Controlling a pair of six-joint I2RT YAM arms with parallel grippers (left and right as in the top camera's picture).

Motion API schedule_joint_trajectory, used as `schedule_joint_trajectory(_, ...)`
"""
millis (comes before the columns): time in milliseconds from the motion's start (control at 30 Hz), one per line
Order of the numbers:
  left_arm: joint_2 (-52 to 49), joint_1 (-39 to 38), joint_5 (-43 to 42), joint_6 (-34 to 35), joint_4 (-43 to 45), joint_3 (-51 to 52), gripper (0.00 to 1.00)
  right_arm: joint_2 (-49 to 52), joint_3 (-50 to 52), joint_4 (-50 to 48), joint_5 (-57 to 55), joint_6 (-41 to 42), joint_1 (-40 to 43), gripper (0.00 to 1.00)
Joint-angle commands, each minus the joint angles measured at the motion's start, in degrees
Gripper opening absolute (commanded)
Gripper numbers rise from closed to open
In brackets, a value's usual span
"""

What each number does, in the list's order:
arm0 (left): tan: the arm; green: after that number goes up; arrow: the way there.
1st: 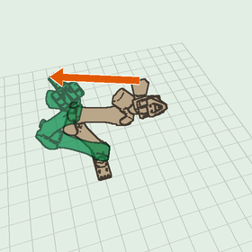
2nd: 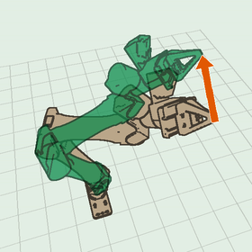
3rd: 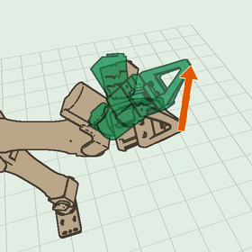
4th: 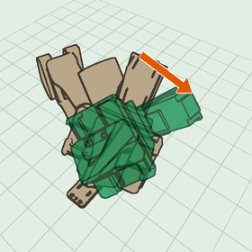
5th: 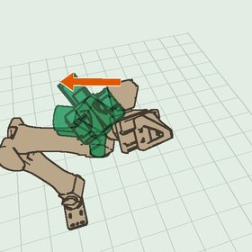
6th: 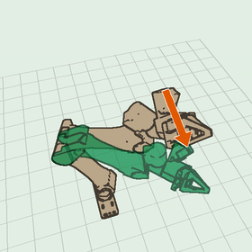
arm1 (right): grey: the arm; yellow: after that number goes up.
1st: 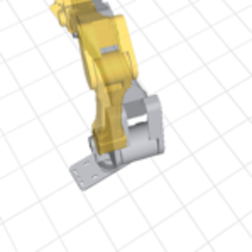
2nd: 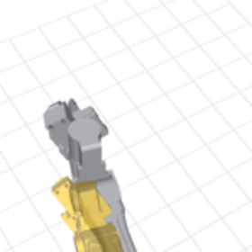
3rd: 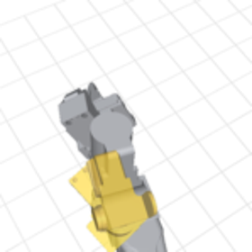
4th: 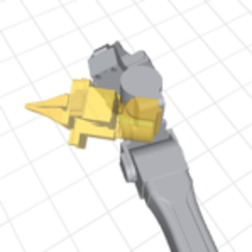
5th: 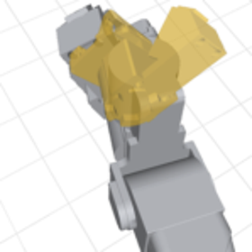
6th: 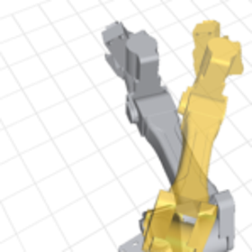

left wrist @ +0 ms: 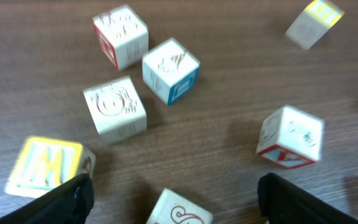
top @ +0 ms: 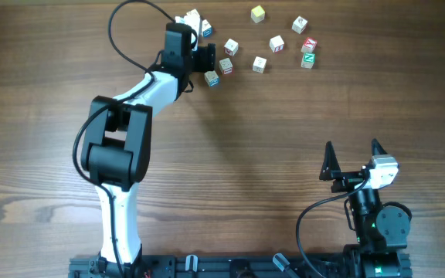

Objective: Form a circle
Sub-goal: 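Reach the left gripper forward to a white block in the cluster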

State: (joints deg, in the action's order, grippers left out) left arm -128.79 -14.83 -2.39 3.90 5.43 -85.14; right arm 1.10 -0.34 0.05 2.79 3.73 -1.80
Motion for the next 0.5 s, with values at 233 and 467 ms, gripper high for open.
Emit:
schedule_joint_trajectory(233,-3.39,0.48,0.76,-0.68,0.87,-0.66,0.74,-0.52,0.02,-0.11,0.72,-0.72,-0.24,1.00)
schedule_joint_trajectory(467,-3.45,0.48,0.76,-0.68,1.03,-0.63,0.63,-0.52,0.02,-0.11,0.72,-0.70,-0.24,1.00)
